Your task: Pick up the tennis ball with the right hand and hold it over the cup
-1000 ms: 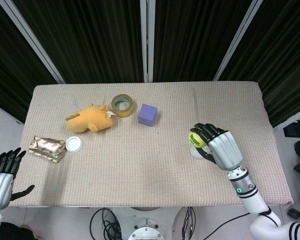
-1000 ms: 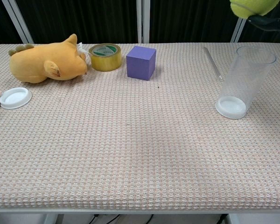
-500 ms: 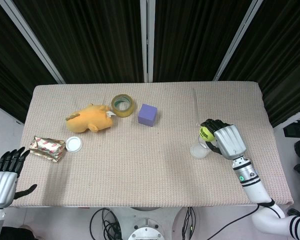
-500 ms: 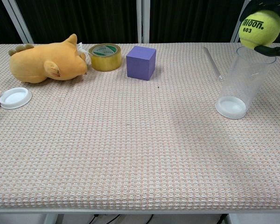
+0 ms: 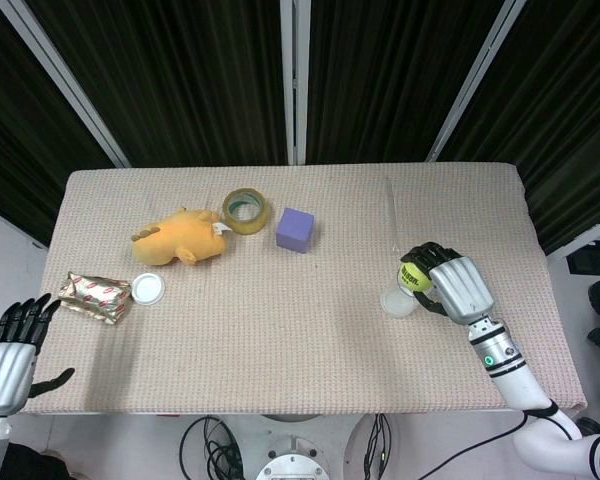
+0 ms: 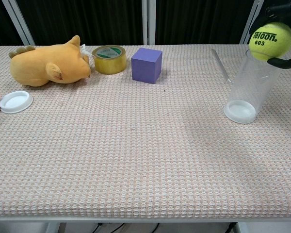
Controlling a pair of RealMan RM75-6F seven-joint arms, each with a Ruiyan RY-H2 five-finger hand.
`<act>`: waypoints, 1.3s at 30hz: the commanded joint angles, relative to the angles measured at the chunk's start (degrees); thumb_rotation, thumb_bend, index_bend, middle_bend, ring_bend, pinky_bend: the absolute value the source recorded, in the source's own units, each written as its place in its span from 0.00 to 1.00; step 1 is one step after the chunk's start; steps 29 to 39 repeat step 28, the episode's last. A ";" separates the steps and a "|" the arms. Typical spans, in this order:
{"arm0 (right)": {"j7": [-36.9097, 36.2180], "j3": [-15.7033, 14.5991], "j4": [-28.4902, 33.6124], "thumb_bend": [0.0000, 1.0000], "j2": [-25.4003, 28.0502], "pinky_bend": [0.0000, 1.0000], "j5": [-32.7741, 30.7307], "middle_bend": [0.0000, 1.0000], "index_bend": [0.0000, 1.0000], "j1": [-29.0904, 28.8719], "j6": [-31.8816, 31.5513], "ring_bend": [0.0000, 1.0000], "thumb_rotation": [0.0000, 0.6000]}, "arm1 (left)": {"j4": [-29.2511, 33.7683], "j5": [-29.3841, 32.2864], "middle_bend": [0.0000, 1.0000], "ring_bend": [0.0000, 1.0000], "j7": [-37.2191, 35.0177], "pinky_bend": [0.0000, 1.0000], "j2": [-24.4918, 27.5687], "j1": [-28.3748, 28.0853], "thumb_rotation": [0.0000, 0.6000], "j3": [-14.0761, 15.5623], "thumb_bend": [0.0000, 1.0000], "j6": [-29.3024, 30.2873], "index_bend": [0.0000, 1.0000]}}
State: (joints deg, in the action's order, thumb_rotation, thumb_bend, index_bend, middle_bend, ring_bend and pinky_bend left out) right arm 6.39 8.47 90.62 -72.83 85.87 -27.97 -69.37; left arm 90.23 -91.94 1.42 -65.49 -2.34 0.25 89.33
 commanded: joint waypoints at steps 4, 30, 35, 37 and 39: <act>-1.32 -0.39 0.53 0.18 1.05 0.25 0.64 0.16 0.17 0.17 -0.51 0.08 1.00 | 0.35 -0.19 0.00 0.00 0.18 0.00 0.15 -0.14 1.00 -0.02 0.07 0.01 0.01; 2.99 -10.92 0.29 0.15 10.27 0.00 -0.67 0.00 0.00 24.58 -22.93 0.00 1.00 | 0.15 0.16 0.00 0.00 2.54 0.00 -0.11 -0.95 1.00 -1.18 0.07 0.12 0.01; 2.99 -10.92 0.29 0.15 10.27 0.00 -0.67 0.00 0.00 24.58 -22.93 0.00 1.00 | 0.15 0.16 0.00 0.00 2.54 0.00 -0.11 -0.95 1.00 -1.18 0.07 0.12 0.01; 2.99 -10.92 0.29 0.15 10.27 0.00 -0.67 0.00 0.00 24.58 -22.93 0.00 1.00 | 0.15 0.16 0.00 0.00 2.54 0.00 -0.11 -0.95 1.00 -1.18 0.07 0.12 0.01; 2.99 -10.92 0.29 0.15 10.27 0.00 -0.67 0.00 0.00 24.58 -22.93 0.00 1.00 | 0.15 0.16 0.00 0.00 2.54 0.00 -0.11 -0.95 1.00 -1.18 0.07 0.12 0.01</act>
